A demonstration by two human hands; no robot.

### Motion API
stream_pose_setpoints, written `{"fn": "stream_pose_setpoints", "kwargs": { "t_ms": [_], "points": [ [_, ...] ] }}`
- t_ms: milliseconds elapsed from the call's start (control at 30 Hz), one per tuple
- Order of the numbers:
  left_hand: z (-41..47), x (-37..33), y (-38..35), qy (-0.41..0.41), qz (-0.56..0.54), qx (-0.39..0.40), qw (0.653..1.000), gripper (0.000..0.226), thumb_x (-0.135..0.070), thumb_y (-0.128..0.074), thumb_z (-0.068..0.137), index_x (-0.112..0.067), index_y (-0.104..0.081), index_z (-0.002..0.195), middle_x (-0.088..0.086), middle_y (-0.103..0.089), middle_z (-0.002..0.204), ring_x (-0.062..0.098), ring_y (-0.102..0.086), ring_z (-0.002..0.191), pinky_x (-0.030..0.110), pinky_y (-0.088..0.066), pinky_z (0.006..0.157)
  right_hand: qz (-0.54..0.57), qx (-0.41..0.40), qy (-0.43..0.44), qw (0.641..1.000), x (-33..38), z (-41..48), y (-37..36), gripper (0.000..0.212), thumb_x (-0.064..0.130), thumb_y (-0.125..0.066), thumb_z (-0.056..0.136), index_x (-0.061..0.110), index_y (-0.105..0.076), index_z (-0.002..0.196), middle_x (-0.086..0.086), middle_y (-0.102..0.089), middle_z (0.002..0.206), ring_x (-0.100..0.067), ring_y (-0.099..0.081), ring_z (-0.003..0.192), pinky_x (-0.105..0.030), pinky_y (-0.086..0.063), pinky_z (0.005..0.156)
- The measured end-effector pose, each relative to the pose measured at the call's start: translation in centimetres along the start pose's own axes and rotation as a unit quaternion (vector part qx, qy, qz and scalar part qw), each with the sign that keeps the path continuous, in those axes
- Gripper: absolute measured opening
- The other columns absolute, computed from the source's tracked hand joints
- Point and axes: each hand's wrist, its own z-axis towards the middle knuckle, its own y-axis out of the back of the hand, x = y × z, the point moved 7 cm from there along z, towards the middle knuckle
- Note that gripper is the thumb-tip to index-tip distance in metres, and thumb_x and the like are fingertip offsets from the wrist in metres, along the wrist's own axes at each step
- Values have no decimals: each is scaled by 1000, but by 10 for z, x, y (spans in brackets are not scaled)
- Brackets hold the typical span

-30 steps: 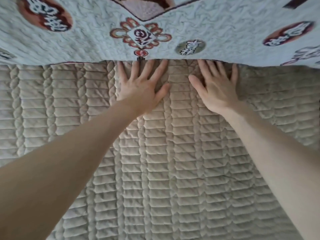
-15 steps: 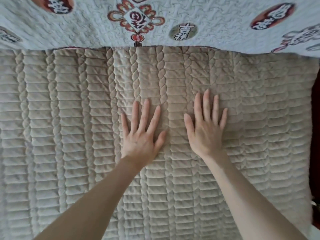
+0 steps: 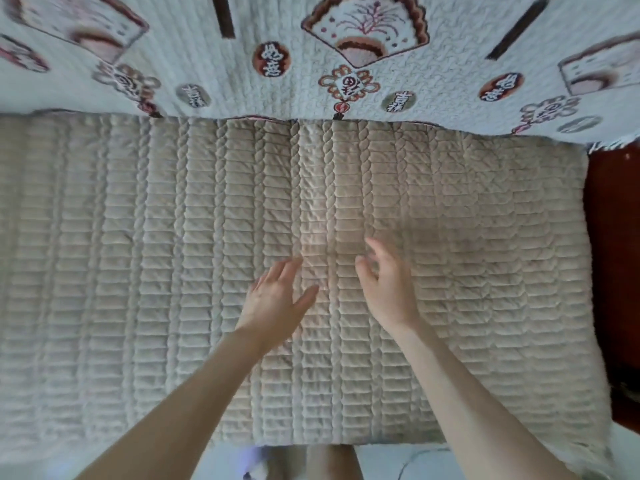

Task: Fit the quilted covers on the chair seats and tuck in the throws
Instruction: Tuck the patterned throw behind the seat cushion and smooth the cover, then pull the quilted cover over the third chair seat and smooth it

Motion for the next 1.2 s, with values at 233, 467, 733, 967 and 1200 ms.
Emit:
{"fn": "stream_pose_setpoints", "kwargs": {
  "t_ms": [233,467,733,967,1200],
  "points": [
    [-140,-4,129,-22,-95,-153,983,70,-47,-61,89,-18,-35,147,2,-42,148,22,-45,130,33,-33,109,58,-11,71,996,140,-82,39,41,23,-58,96,10,-54,135,-5,-59,133,-16,-56,120,-29,-43,103],
    [-291,-15,244,-57,-166,-282,943,69,-43,-71,82,-15,-45,140,2,-53,138,14,-46,129,22,-32,103,91,-25,158,983,274,-191,95,42,27,-62,94,13,-56,133,4,-65,118,-5,-61,101,-27,-49,97],
    [-443,-23,315,-89,-226,-358,901,69,-43,-70,81,-20,-44,140,-6,-55,128,6,-50,118,18,-33,94,157,-14,240,958,396,-302,130,37,21,-66,91,14,-59,126,3,-66,108,9,-61,88,-2,-42,78],
    [-527,2,340,-45,-272,-434,858,79,-57,-62,70,-25,-42,140,-12,-51,129,0,-46,118,5,-29,88,154,65,326,930,471,-342,109,41,24,-65,92,13,-57,130,6,-64,113,15,-60,91,-11,-47,85],
    [-604,51,346,49,-310,-554,772,81,-60,-63,68,-28,-43,140,-10,-55,129,3,-50,121,4,-32,87,154,204,401,880,548,-383,52,37,19,-64,93,13,-57,129,8,-62,108,18,-59,89,-5,-45,79]
  ]
}}
